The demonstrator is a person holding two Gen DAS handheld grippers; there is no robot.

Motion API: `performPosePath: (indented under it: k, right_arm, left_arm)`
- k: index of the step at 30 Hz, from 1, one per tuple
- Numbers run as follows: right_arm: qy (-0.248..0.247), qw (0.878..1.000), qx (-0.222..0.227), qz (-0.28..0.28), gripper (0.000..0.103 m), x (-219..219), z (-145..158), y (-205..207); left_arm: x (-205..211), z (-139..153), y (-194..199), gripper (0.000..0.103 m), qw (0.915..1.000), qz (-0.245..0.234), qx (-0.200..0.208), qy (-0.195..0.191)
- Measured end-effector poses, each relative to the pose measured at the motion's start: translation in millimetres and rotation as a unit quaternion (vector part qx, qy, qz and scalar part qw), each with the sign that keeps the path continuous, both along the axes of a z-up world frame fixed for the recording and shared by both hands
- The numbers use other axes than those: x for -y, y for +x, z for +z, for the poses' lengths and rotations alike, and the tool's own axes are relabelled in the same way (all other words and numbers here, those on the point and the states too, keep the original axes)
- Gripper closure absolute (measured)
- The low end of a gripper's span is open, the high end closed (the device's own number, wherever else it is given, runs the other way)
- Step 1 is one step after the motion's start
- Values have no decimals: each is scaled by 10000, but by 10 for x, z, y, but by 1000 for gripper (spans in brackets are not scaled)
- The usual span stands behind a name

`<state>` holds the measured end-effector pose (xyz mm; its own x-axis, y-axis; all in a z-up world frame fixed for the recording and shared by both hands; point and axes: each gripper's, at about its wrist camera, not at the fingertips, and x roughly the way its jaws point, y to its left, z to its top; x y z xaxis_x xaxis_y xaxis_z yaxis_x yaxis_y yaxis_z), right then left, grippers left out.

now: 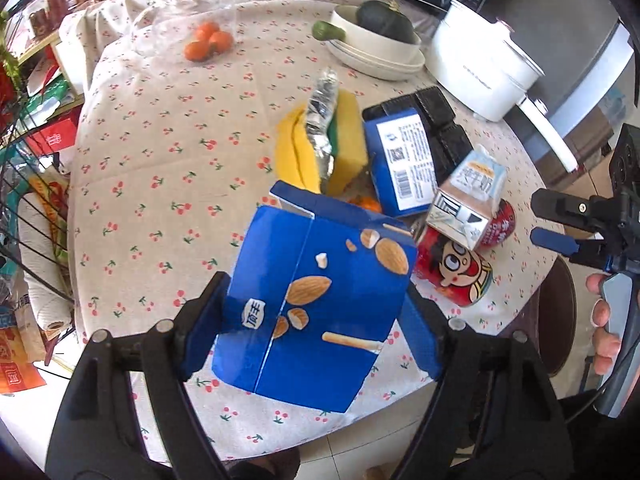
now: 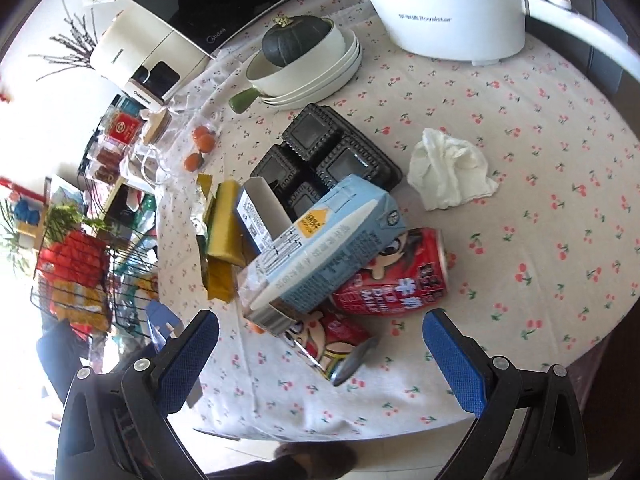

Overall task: Collect trash
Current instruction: 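Grasp the light-blue milk carton with the right gripper while the left holds the blue box, then carry the milk carton into the brown bin and open the right gripper while left carries the box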

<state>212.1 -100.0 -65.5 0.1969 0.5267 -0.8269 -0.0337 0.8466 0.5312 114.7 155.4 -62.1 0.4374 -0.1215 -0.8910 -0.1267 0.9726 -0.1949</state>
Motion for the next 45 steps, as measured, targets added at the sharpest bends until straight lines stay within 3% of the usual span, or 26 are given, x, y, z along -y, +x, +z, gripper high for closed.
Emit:
performPosePath:
  k: [3, 10, 12, 14, 16, 30, 37, 45]
  right_arm:
    - [121, 9992, -272, -253, 7, -131, -167, 49]
    - [579, 9926, -651, -851, 24, -180, -445, 88]
    - [731, 9904, -642, -982, 32, -174, -440, 92]
    - [888, 9887, -632, -1033, 56, -167, -414, 113]
    - [994, 9877, -585, -1059, 66, -184, -393, 128]
    - [787, 9946, 349, -583, 67, 256, 224, -172]
    - [518, 9940, 750, -600, 67, 914, 485, -467]
    - [39, 9923, 859, -893, 67, 1781, 444, -835]
  left_arm:
    - [-153, -5, -25, 23, 9997, 203, 65, -109]
    - [-191, -5, -57, 22, 9996, 155, 55, -228]
    - [-185, 19, -79, 22, 9996, 135, 102, -229]
    - [-183, 43, -91, 22, 9995, 119, 145, -245]
    - [-178, 67, -105, 22, 9994, 107, 190, -283]
    - [-35, 175, -151, 22, 9985, 4, 405, -362]
    - [249, 273, -117, 23, 9973, -279, 569, -376]
    - [844, 323, -74, 23, 9937, -840, 667, -323]
